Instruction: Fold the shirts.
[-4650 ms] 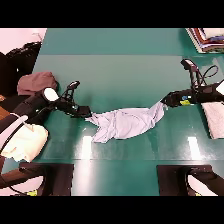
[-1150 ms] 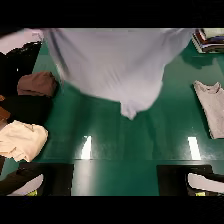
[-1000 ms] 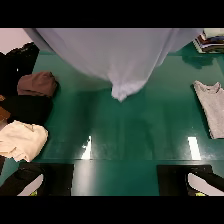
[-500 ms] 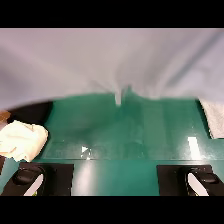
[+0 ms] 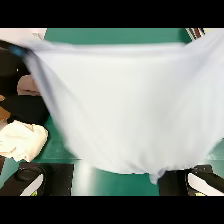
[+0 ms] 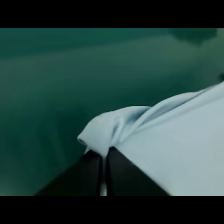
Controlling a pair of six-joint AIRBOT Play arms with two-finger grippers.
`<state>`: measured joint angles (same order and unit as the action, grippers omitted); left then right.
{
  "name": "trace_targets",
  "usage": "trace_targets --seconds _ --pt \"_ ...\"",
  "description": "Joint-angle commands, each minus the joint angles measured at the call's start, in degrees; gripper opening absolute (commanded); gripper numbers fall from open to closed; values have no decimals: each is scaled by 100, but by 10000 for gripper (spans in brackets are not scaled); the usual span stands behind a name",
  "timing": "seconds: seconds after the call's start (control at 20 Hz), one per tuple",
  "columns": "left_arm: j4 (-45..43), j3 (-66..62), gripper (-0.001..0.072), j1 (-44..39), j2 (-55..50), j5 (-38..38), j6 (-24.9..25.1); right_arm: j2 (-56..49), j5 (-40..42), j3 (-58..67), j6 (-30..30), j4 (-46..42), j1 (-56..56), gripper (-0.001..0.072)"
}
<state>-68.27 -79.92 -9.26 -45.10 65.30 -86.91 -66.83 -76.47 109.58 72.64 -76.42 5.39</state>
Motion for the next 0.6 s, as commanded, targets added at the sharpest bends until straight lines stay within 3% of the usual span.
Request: trace_targets --seconds 0.0,0.25,0.4,0.55 --pt "-162 1043 28 2 -1150 -243 44 -1626 -990 7 39 39 -2 10" --pt "-369 1279 28 2 -3058 -2677 332 -3438 33 9 44 42 -2 10" --pt "-369 1279 28 2 -3703 -4168 334 -3832 960 9 306 37 -2 10" --pt "-369 1279 28 2 -3978 -4948 332 -3873 1733 9 450 46 15 10"
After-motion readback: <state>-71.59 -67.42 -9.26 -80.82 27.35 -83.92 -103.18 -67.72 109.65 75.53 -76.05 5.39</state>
